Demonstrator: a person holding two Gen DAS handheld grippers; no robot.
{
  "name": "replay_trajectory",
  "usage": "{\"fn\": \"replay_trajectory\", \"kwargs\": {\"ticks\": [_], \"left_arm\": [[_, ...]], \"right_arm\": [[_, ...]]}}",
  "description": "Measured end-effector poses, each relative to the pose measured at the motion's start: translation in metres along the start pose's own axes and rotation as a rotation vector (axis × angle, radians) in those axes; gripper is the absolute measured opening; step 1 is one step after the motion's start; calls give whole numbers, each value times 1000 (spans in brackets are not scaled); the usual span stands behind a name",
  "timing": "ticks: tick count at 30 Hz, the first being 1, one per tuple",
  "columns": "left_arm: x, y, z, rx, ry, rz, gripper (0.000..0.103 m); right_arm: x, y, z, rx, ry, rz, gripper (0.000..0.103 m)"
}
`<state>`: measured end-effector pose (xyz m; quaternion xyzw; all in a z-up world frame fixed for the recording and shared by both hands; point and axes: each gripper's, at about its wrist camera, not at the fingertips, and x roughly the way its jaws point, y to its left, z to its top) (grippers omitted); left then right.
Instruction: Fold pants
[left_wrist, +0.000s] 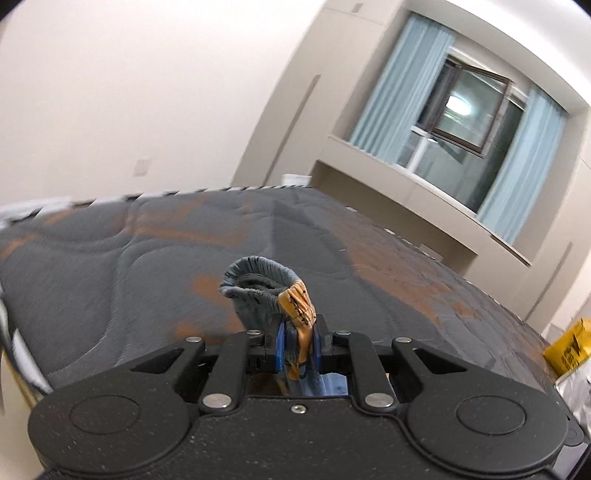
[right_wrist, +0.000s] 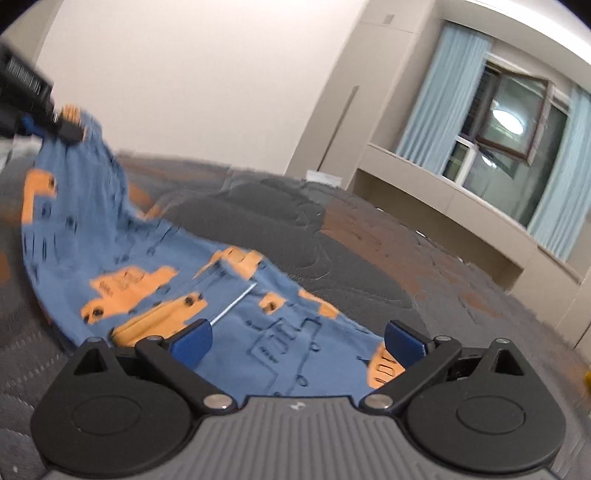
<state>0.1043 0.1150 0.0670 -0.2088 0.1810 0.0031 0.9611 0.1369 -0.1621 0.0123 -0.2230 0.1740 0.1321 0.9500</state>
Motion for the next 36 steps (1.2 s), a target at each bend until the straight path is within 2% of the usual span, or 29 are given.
{"fn": "replay_trajectory", "kwargs": {"ticks": [6,11,19,23,25,29,30,33,36], "left_arm": [[2,-68,2,154,-15,-97,16],[14,-136,-14,272,21,-210,16],[33,-230,-81,522,128,-367,16],[53,-252,-122,617,203,-368,19],[62,-253,-137,639,239,-361,23],[67,-242,-151,607,290,-385,48],[66,-240,-149,605,279,-386,57],[54,-227,-147,614,223,-380,68],[39,-219,-145,644,170,-368,70]], "right_arm": [[-29,-52,-20,184,-31,-28,103],[-47,-90,-46,296,-3,-93,103],[-81,-149,-83,456,-4,-187,103],[-92,-173,-100,576,12,-208,103],[-94,-180,-107,625,26,-195,103],[-96,-187,-113,661,15,-141,103],[-96,-187,-114,666,16,-129,103],[-90,-187,-114,670,39,-104,103],[-88,-184,-112,662,47,-54,103]]}}
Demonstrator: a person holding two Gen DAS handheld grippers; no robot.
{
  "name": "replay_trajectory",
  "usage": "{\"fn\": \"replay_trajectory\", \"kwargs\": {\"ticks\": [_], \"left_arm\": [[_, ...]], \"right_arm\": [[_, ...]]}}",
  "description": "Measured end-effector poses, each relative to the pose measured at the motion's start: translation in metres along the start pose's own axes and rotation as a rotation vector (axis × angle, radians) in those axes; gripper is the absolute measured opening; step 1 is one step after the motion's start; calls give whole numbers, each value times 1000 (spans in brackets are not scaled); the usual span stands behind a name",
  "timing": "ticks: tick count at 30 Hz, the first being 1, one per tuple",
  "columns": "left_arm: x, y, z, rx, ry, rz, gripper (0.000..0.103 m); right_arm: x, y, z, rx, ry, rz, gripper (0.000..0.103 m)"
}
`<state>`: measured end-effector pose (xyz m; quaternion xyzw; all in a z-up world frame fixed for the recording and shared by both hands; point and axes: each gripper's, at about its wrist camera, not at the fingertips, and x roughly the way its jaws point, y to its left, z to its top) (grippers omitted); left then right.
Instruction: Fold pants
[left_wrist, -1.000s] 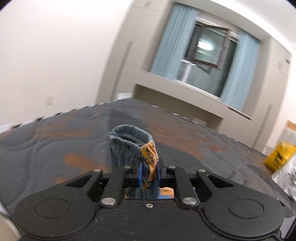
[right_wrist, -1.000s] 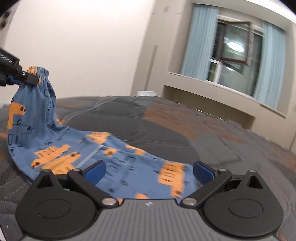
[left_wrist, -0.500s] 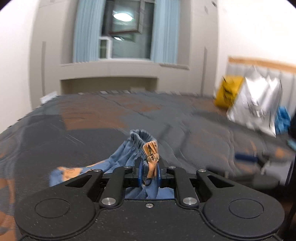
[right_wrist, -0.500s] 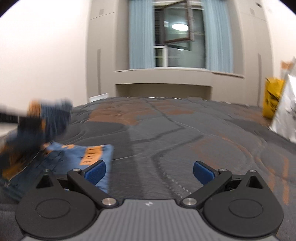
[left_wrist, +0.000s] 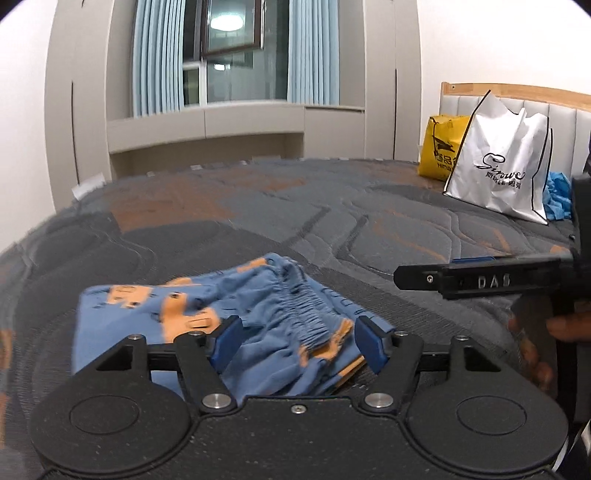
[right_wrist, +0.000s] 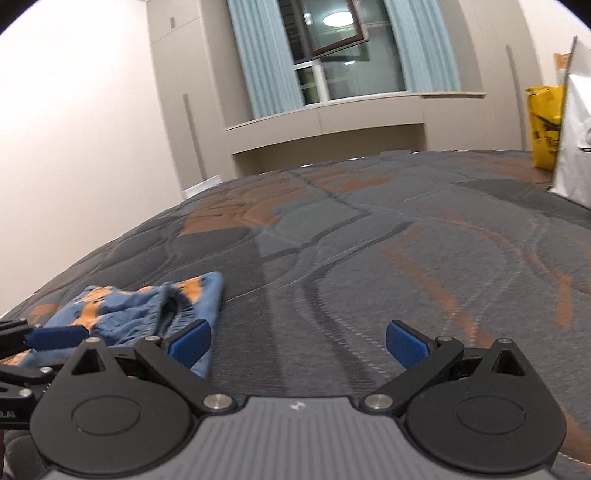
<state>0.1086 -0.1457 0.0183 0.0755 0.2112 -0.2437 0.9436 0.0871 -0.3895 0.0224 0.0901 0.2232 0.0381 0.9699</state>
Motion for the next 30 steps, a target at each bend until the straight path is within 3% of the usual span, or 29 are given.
{"fn": "replay_trajectory", "kwargs": {"ticks": [5,7,9,17,18,21,25,27,30], "left_arm": [[-19,-5,-14,169,-32,104,66],[-23,-3,-15,175,-22,93,58],[-23,-1,-17,170,8,58,54],[-19,-6,-18,196,41,16,53],[-18,-6,-17,200,42,21,46],[-15,-5,-14,196,57,22,30],[-14,-5,-14,203,73,15,17],[-11,-5,-14,196,80,19,5],[-11,-4,-14,176,78,22,2]], "right_arm": [[8,10,7,-13,39,155,103],[14,18,9,-30,58,223,101],[22,25,13,-41,85,281,91],[56,51,37,-109,129,355,73],[61,52,40,-107,130,358,70],[75,51,43,-85,150,383,43],[81,50,40,-80,168,391,39],[81,50,39,-75,160,389,24],[80,49,40,-62,149,403,16]]}}
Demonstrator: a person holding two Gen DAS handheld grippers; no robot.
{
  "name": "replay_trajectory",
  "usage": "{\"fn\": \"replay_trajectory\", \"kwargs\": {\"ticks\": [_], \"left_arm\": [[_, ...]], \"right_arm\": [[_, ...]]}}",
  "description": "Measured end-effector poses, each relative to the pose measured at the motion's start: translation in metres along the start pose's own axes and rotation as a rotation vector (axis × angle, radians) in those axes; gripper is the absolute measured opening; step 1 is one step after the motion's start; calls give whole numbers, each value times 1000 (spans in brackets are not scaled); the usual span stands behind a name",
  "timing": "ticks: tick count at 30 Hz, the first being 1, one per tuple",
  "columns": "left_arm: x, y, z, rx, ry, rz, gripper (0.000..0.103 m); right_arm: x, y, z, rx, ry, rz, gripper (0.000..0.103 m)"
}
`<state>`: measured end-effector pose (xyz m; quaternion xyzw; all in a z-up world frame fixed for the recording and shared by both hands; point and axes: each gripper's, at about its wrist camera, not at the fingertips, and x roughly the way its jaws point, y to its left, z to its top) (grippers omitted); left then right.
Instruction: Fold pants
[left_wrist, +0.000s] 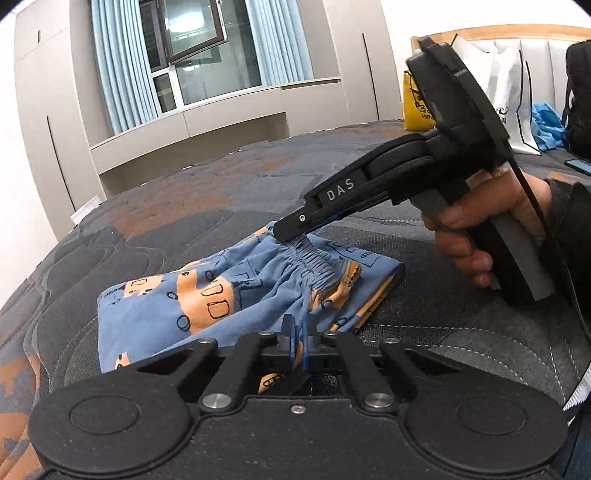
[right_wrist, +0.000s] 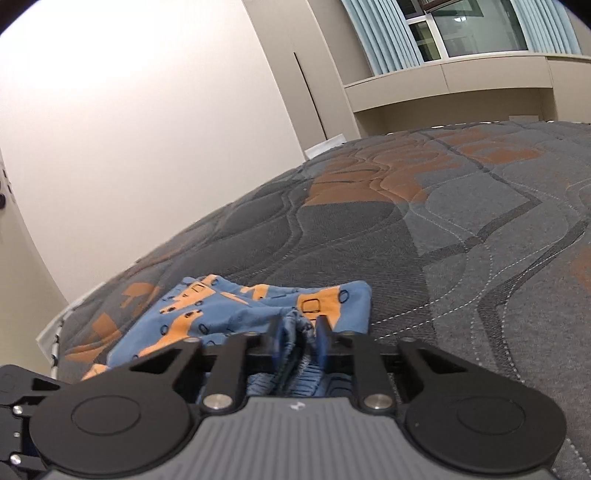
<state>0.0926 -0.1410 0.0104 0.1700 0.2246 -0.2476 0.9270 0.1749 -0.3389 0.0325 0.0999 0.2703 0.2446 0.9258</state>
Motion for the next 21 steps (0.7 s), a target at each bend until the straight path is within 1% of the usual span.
{"fn": "replay_trajectory", "kwargs": {"ticks": [3,8,12,14,15,19,21], "left_arm": [[-5,-2,4,-2,-29,-9,1],[-9,-7,15,6,-70,-29,1],[-4,-11,19,6,-80,-54,1],[2,-11,19,9,-72,-65,1],[5,-12,18,8,-64,-72,1],[16,-11,13,-8,-32,-91,1],[17,-11,9,-27,-19,-101,1]], "right_arm": [[-4,3,0,-9,-24,-6,13],[-19,3,3,-2,-90,-6,13],[-30,-5,6,36,-131,-18,13],[-34,-8,7,48,-143,-24,13],[-34,-9,7,50,-139,-35,13],[-24,-14,2,56,-80,-83,13],[-20,-16,0,56,-57,-90,16]]}}
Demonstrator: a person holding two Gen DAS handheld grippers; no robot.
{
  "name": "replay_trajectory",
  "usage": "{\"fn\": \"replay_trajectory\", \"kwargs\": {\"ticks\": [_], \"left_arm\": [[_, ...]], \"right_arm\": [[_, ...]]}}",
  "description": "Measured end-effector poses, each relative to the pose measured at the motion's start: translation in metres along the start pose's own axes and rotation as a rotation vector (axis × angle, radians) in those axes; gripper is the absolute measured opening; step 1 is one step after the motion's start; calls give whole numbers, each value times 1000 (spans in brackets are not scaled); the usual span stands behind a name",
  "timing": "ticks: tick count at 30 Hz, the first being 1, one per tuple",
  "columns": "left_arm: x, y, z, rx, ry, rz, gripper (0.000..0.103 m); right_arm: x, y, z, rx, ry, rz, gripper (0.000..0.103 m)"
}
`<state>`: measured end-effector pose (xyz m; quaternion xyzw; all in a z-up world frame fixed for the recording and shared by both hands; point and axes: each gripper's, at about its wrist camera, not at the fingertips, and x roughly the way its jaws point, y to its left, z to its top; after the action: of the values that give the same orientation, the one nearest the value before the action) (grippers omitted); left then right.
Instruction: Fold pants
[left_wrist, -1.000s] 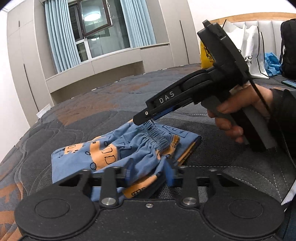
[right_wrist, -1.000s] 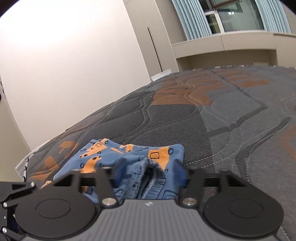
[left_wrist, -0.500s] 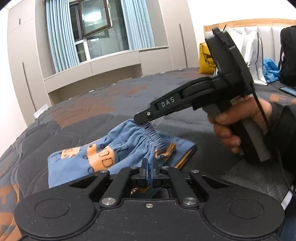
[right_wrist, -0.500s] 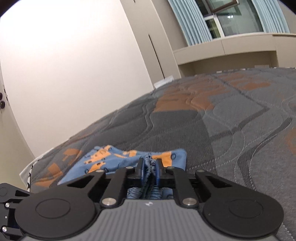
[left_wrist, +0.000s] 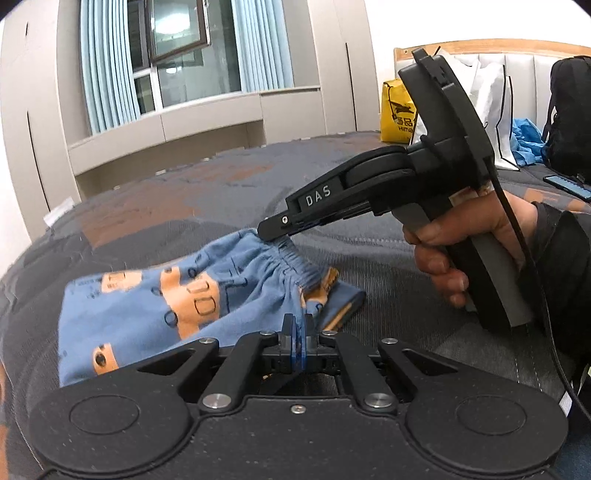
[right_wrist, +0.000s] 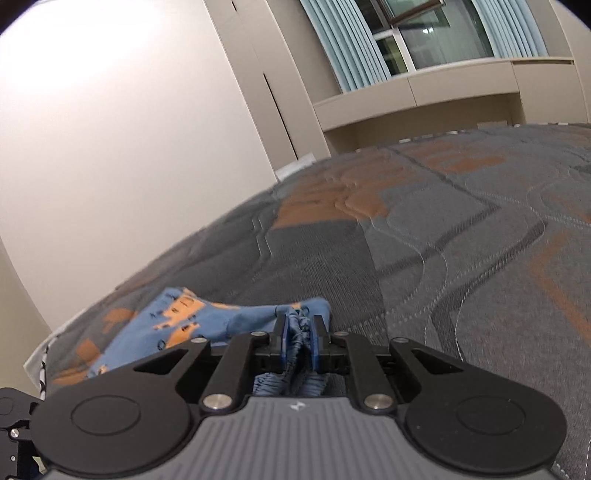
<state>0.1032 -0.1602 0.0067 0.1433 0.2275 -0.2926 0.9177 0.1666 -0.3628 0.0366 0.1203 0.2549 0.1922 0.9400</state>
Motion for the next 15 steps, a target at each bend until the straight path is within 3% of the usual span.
{"fn": "replay_trajectory", "kwargs": {"ticks": [4,7,9,10,12,15], "left_arm": [[-2,5,-4,-48,-3,-19,4],[-16,12,-4,-91,-44,-26,18],[-30,18,-4,-119,-83,-15,24],[-37,23,-4,-133,-100,2,28],[-53,35,-6,-175,-135,50,51],[-69,57,-13,-258,-163,117,74]], "right_arm": [[4,-1,-5,-9,15,-24,30],[-1,0,-6,-10,-2,-49,49],[-10,5,-7,-24,-22,-74,69],[-13,8,-7,-32,-33,-86,74],[-24,19,-10,-50,-52,-109,88],[-30,38,-17,-90,-35,-140,97]]}}
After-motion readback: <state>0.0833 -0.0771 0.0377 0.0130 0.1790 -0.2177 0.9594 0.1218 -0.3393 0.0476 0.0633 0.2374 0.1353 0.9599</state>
